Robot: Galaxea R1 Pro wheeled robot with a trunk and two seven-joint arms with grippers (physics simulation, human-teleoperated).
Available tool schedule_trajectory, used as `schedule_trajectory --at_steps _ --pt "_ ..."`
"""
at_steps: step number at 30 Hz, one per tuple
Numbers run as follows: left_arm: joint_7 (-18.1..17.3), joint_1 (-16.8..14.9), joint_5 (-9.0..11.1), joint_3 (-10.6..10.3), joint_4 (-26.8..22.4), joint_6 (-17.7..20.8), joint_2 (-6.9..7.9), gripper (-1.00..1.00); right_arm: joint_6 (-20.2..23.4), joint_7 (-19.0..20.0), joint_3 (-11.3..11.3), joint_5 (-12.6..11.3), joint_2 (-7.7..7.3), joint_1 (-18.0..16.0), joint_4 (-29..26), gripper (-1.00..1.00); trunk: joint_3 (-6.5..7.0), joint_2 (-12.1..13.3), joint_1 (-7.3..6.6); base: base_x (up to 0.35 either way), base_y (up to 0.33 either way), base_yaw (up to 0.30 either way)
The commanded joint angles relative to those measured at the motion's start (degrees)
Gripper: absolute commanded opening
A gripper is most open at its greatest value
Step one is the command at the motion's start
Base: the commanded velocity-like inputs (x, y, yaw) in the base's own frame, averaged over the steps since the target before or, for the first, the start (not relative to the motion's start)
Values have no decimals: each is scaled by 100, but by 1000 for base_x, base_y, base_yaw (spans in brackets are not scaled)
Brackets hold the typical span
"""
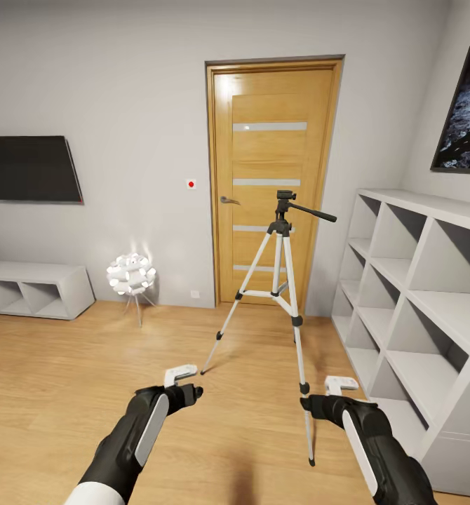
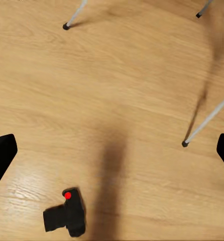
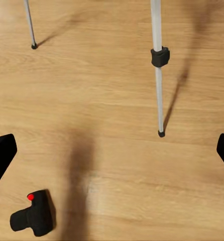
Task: Attach the digital camera to the camera tripod in the bedroom.
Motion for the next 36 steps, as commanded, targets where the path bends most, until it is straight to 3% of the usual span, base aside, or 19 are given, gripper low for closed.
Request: schedule_trajectory --at_steps 1,3,6,10,26,33,36 --pt "167 -4 59 -106 -17 16 -56 100 32 22 -17 -15 5 -4 -20 100 -7 -4 0 0 0 0" --pt "358 -4 73 -331 -29 7 -137 100 71 23 -13 -16 4 -5 -41 100 -7 -4 0 0 0 0" --pt "494 -5 82 -498 -34 -2 -180 100 126 23 -8 -16 0 -6 -50 100 -7 -4 0 0 0 0" --pt "588 -5 92 -591 -30 -18 -202 100 174 29 -12 -16 -4 -6 -55 100 -25 -44 22 0 0 0" --pt "630 -5 110 -604 -91 32 -173 100 193 32 -16 -26 -59 1 -47 100 -312 -685 373 0 0 0" --pt "631 -5 102 -540 -87 290 -118 100 193 32 -17 -20 -83 3 -56 100 -437 -966 527 0 0 0" --pt "635 -5 92 -392 -89 370 -88 100 197 36 -15 -23 -79 3 -56 100 -491 -1086 593 0 0 0"
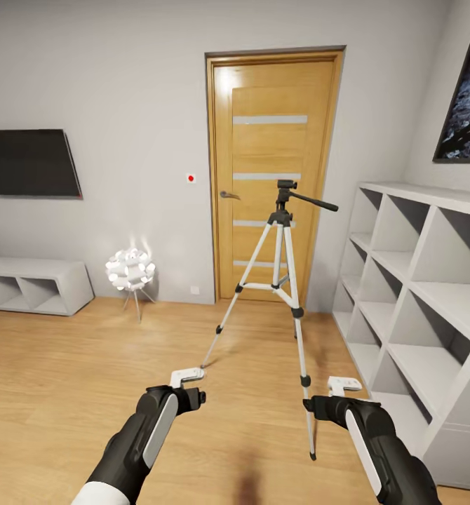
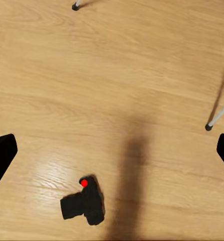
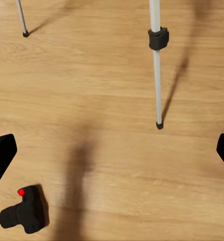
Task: Attach the digital camera to the camera tripod in the bedroom.
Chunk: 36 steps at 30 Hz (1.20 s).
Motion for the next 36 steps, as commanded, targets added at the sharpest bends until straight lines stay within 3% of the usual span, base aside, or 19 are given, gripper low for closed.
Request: schedule_trajectory --at_steps 1,5,10,21,36 --pt "55 -3 59 117 -12 39 9 100 33 19 -6 -16 0 -3 -6 100 -25 -45 22 0 0 0" --pt "85 -3 35 444 -39 76 19 100 106 45 -3 -22 0 -4 -21 100 -97 -205 110 0 0 0" --pt "128 -3 71 657 -270 101 19 100 407 92 31 -16 43 -4 -311 100 -186 -406 220 0 0 0" --pt "149 -3 29 676 -63 81 21 100 606 116 -7 -7 2 -4 -694 100 -384 -847 462 0 0 0" --pt "154 -3 6 680 -60 93 15 100 688 119 -13 -11 -11 -8 -771 100 -653 -1449 791 0 0 0"
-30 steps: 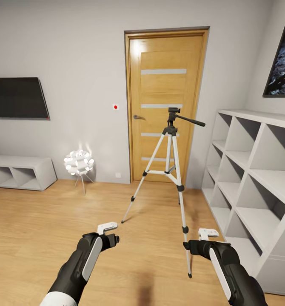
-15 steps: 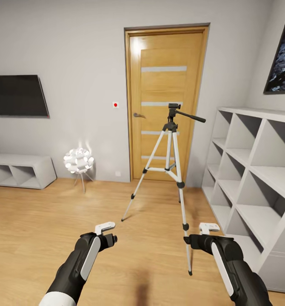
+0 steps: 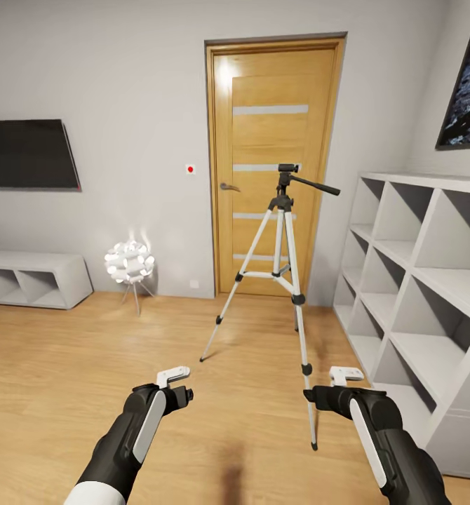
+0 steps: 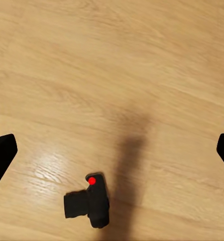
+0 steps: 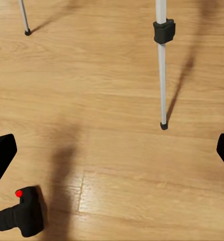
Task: Attach the digital camera to the camera tripod in the bedroom.
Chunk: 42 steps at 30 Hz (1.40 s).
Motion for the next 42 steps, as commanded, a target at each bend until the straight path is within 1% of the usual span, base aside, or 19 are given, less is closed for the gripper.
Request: schedule_trajectory --at_steps 1,23,42 --pt "44 -3 61 10 -6 18 -4 100 26 17 -6 -10 -1 -2 -9 100 -25 -45 22 0 0 0" --pt "52 -3 70 20 25 18 -4 100 27 17 2 -15 -1 -2 32 100 -420 -927 505 0 0 0" --pt "62 -3 70 14 66 18 -4 100 -20 8 10 -15 27 0 47 100 -761 -1689 923 0 0 0"
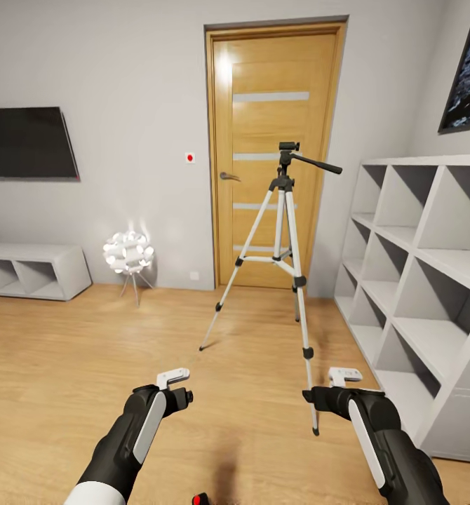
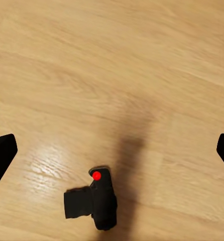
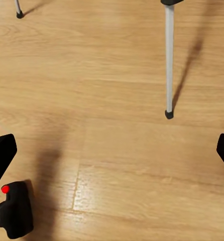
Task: Attach the digital camera to the camera tripod in the bedroom.
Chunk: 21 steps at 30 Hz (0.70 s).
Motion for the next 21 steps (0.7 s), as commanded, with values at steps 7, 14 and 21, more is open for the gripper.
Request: schedule_trajectory --at_steps 7,14,21 --pt "512 -3 71 13 -33 18 -8 100 10 16 -5 -7 0 -4 -5 100 -132 -285 153 0 0 0" --pt "1067 -3 107 15 -60 18 -18 100 9 8 -5 -8 -1 -5 -5 100 -258 -566 307 0 0 0" --pt "1114 -3 111 13 -55 18 -14 100 8 8 -5 5 4 -4 -5 100 -384 -847 461 0 0 0"
